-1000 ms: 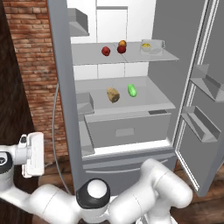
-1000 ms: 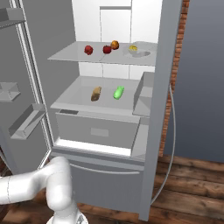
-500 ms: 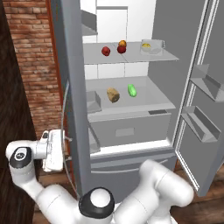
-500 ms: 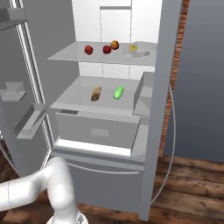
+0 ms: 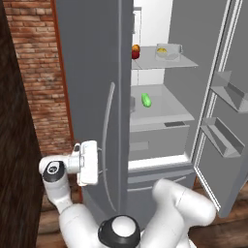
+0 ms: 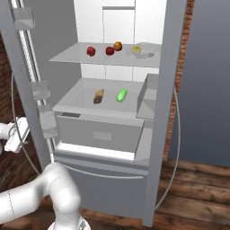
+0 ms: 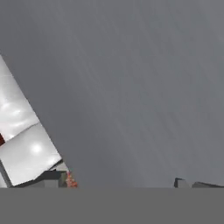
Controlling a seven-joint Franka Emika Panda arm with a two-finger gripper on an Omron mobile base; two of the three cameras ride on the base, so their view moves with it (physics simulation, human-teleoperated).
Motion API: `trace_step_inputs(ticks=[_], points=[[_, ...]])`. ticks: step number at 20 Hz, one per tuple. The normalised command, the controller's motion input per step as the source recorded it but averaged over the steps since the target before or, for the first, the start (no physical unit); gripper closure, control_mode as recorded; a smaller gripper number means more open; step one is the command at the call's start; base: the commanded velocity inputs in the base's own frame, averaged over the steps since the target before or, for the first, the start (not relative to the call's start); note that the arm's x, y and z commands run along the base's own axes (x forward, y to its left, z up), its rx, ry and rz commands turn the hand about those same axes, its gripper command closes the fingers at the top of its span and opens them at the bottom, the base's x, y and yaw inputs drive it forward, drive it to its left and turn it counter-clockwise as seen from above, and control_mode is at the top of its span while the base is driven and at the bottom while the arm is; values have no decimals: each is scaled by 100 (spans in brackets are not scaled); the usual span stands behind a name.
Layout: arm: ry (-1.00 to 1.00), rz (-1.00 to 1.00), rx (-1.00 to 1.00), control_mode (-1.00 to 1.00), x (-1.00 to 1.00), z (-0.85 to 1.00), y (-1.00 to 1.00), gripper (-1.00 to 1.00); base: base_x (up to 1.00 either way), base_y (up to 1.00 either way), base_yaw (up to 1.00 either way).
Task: Place the tupperware on the top shelf of the fridge. Make space for the tupperware among the existing items by rearranging them on the shelves if needed. Close the fridge door when finished.
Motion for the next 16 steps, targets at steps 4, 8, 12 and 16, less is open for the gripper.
trace_step_inputs(ticks=[4, 8, 12, 16], points=[[-4, 0, -1, -100, 19, 26, -82, -100, 0, 0, 0], [-3, 0, 0, -100, 44, 43, -63, -100, 0, 0, 0], [-7, 5, 0, -100, 57, 54, -32, -100, 0, 0, 0], [-16, 12, 0, -100, 60, 52, -14, -100, 0, 0, 0]])
